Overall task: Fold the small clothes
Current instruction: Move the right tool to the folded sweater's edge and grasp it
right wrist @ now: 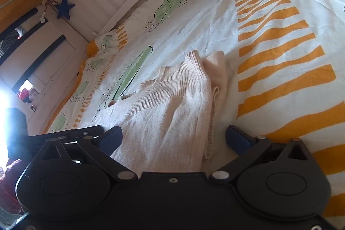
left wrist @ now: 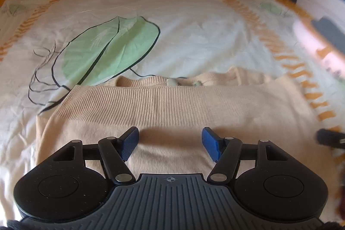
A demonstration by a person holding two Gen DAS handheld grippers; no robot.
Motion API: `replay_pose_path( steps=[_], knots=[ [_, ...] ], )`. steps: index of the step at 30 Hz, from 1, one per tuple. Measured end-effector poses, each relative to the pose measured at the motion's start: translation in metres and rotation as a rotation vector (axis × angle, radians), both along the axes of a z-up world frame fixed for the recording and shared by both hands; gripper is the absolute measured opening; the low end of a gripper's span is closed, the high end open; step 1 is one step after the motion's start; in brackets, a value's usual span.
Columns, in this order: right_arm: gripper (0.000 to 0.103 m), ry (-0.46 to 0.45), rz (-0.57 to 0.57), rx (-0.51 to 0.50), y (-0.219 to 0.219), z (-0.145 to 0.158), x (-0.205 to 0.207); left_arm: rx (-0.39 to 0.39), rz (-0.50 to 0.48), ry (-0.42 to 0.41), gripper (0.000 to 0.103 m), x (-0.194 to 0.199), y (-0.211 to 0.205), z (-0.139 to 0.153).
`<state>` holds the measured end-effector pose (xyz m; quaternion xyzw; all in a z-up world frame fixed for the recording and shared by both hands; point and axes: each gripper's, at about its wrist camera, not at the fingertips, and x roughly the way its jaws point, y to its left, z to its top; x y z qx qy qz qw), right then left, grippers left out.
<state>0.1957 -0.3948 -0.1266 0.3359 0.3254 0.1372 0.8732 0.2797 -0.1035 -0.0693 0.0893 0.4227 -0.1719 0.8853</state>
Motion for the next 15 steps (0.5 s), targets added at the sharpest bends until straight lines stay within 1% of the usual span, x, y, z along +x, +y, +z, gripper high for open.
replay_pose_path(
  steps=[1, 3, 5, 9, 12, 15],
  knots=[
    [0.103, 0.000, -0.001, 0.006, -0.001, 0.000, 0.000, 0.024, -0.002, 0.004, 0.063, 0.003, -0.005, -0.005],
    [0.103, 0.003, -0.005, 0.012, -0.004, -0.001, -0.002, 0.064, -0.009, 0.007, 0.070, 0.006, -0.013, -0.014],
    [0.103, 0.005, -0.008, 0.009, -0.005, -0.001, -0.002, 0.086, -0.008, -0.002, 0.075, 0.009, -0.016, -0.016],
    [0.103, 0.000, -0.009, 0.002, -0.004, -0.001, 0.000, 0.068, 0.002, 0.045, 0.076, 0.016, -0.012, -0.012],
    [0.103, -0.004, -0.009, 0.003, -0.004, -0.002, 0.000, 0.071, -0.009, 0.040, 0.074, 0.008, -0.010, -0.006],
    [0.103, -0.008, -0.010, 0.009, -0.005, -0.003, -0.001, 0.063, -0.030, 0.020, 0.074, -0.013, -0.005, 0.002]
  ],
)
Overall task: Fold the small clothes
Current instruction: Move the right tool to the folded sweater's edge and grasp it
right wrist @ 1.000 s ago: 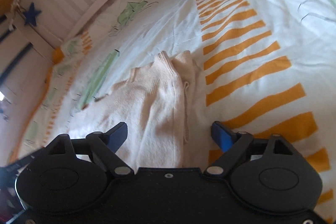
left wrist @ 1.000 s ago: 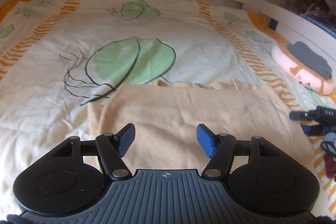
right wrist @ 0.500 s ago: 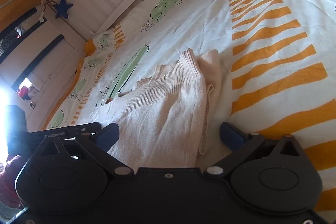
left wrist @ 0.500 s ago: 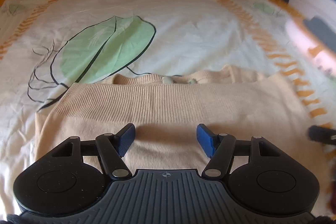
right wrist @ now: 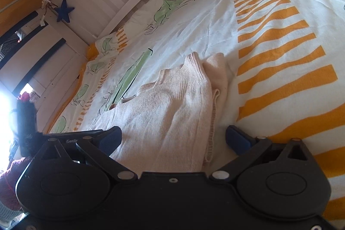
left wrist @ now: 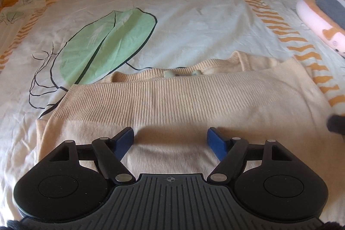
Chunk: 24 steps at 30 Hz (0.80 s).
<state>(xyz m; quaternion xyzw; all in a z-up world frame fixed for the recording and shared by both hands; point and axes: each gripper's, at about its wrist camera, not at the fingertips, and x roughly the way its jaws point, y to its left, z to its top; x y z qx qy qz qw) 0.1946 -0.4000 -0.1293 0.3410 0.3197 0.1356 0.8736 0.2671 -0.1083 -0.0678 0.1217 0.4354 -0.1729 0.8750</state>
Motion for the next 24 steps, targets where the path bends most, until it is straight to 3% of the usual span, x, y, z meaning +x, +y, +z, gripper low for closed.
replay_pose_path(
  steps=[6, 11, 16, 24],
  knots=[
    [0.103, -0.009, 0.002, -0.004, -0.001, -0.002, -0.001, 0.014, -0.068, 0.013, 0.076, -0.031, 0.003, -0.011],
    [0.103, -0.052, 0.005, -0.053, 0.006, -0.004, -0.005, -0.082, -0.007, 0.056, 0.083, -0.020, 0.016, -0.020],
    [0.103, -0.105, 0.005, -0.153, 0.020, -0.006, -0.010, -0.079, 0.001, 0.010, 0.087, -0.028, 0.013, -0.026],
    [0.103, -0.140, -0.003, -0.157, 0.020, -0.007, -0.015, -0.099, 0.010, -0.013, 0.087, -0.032, 0.016, -0.028]
  ],
)
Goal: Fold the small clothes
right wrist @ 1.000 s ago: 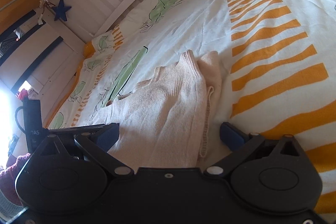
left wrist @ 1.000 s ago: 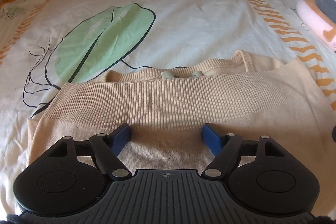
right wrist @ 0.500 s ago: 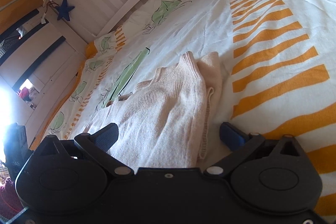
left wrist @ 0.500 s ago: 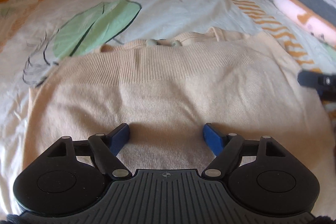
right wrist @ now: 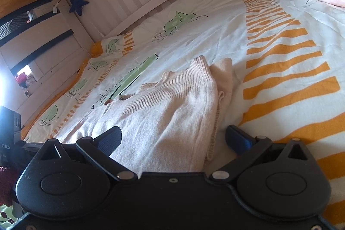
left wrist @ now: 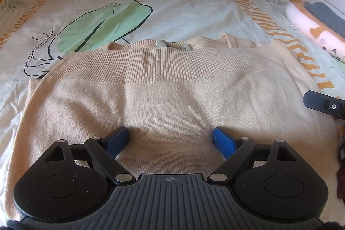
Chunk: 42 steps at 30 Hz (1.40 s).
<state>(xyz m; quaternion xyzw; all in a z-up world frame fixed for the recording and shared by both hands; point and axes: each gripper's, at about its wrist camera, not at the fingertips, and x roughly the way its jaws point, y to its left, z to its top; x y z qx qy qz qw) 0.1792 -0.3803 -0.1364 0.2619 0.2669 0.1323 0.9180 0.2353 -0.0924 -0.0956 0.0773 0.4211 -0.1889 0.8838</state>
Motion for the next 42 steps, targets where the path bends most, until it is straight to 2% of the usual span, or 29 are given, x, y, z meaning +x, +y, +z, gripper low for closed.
replay_pose_path(
  steps=[9, 12, 14, 15, 16, 17, 19, 21, 22, 27, 30, 33, 38, 42],
  knots=[
    [0.103, 0.035, -0.001, -0.042, 0.007, 0.005, 0.004, -0.017, -0.014, -0.008, 0.087, -0.001, 0.004, -0.001],
    [0.103, 0.066, 0.002, -0.003, 0.002, 0.007, 0.007, -0.030, -0.026, -0.004, 0.087, 0.000, 0.007, 0.000],
    [0.102, 0.104, 0.019, 0.060, -0.006, 0.010, 0.010, -0.042, -0.036, 0.001, 0.087, 0.001, 0.009, 0.000],
    [0.096, 0.121, 0.027, 0.091, -0.010, 0.011, 0.011, -0.046, -0.040, 0.001, 0.087, 0.002, 0.009, 0.000],
    [0.082, 0.147, 0.037, 0.122, -0.014, 0.010, 0.012, -0.048, -0.043, 0.000, 0.087, 0.002, 0.009, -0.001],
    [0.073, 0.174, 0.035, 0.145, -0.017, 0.010, 0.011, -0.052, -0.045, -0.002, 0.087, 0.002, 0.010, -0.001],
    [0.040, 0.232, 0.020, 0.226, -0.024, 0.003, 0.011, -0.057, -0.044, -0.007, 0.087, 0.001, 0.010, -0.002],
    [0.035, 0.259, 0.002, 0.301, -0.029, -0.005, 0.011, -0.061, -0.044, -0.009, 0.087, 0.001, 0.011, -0.002],
    [0.031, 0.260, -0.010, 0.307, -0.029, -0.006, 0.011, -0.063, -0.045, -0.008, 0.087, 0.001, 0.011, -0.001],
    [0.029, 0.261, -0.041, 0.259, -0.019, 0.001, 0.012, -0.088, -0.084, 0.006, 0.085, 0.004, 0.018, 0.004],
    [0.029, 0.261, -0.058, 0.227, -0.015, 0.008, 0.012, -0.091, -0.092, 0.011, 0.078, 0.004, 0.029, 0.013],
    [0.029, 0.261, -0.070, 0.198, -0.010, 0.013, 0.014, -0.083, -0.086, -0.003, 0.077, 0.000, 0.044, 0.025],
    [0.029, 0.233, -0.067, 0.167, 0.000, 0.023, 0.016, -0.125, -0.046, -0.035, 0.077, 0.007, 0.082, 0.047],
    [0.029, 0.219, -0.068, 0.138, 0.005, 0.028, 0.015, -0.124, -0.017, 0.006, 0.077, 0.020, 0.104, 0.039]
  ],
)
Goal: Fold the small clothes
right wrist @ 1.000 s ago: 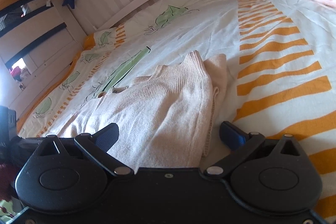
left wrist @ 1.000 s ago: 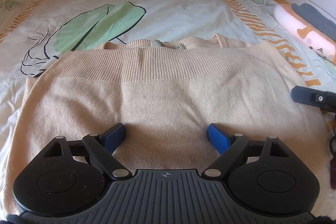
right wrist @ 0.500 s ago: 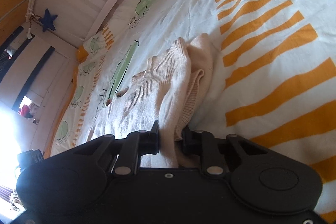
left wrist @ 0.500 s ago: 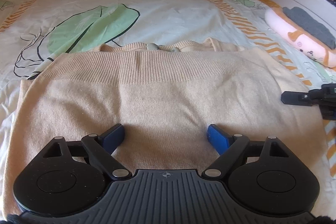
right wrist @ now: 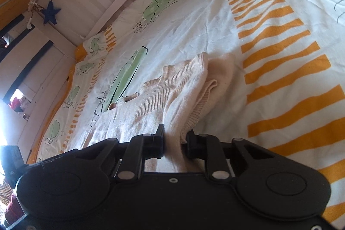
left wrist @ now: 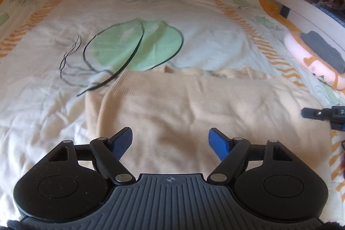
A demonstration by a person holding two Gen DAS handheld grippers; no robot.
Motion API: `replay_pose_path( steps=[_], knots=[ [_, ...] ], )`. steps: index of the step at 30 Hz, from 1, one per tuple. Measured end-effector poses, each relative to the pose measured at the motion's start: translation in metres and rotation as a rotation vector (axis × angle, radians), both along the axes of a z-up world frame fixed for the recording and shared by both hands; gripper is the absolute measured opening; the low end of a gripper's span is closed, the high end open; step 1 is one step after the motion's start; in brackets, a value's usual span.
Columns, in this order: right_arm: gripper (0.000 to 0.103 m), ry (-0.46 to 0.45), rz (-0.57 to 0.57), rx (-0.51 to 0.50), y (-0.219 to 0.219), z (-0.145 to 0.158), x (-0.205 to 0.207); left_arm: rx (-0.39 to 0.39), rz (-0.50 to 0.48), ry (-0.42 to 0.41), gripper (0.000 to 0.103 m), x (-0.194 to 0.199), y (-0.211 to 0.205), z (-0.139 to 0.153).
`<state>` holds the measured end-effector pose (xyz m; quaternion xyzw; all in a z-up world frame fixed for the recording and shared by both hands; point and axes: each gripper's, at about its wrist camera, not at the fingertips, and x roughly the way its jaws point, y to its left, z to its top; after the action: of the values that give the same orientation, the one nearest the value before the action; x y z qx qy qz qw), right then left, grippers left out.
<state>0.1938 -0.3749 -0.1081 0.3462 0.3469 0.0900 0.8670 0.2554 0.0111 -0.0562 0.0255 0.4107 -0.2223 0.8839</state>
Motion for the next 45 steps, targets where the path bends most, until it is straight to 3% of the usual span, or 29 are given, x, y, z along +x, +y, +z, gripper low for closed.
replay_pose_path(
  steps=[4, 6, 12, 14, 24, 34, 39, 45],
  knots=[
    [0.029, 0.017, -0.004, -0.036, 0.004, 0.005, 0.003, 0.004, -0.014, 0.094, 0.077, 0.009, 0.010, -0.023],
    [0.029, 0.030, 0.001, -0.068, 0.008, 0.011, 0.005, -0.003, -0.022, 0.092, 0.077, 0.013, 0.011, -0.020],
    [0.029, 0.027, 0.024, -0.139, 0.030, 0.036, 0.013, -0.178, 0.030, 0.077, 0.077, 0.030, 0.029, 0.010],
    [0.028, 0.021, 0.034, -0.150, 0.040, 0.043, 0.019, -0.201, 0.054, 0.067, 0.077, 0.034, 0.037, 0.017],
    [0.028, -0.023, 0.117, -0.154, 0.105, 0.059, 0.047, -0.240, 0.148, 0.051, 0.077, 0.050, 0.075, 0.034],
    [0.027, -0.032, 0.176, -0.070, 0.165, 0.048, 0.070, -0.241, 0.185, 0.027, 0.077, 0.055, 0.096, 0.043],
    [0.027, -0.041, 0.209, -0.055, 0.193, 0.045, 0.079, -0.287, 0.228, 0.050, 0.077, 0.060, 0.113, 0.041],
    [0.027, -0.027, 0.234, -0.122, 0.223, 0.040, 0.084, -0.300, 0.252, 0.050, 0.077, 0.063, 0.123, 0.042]
  ],
)
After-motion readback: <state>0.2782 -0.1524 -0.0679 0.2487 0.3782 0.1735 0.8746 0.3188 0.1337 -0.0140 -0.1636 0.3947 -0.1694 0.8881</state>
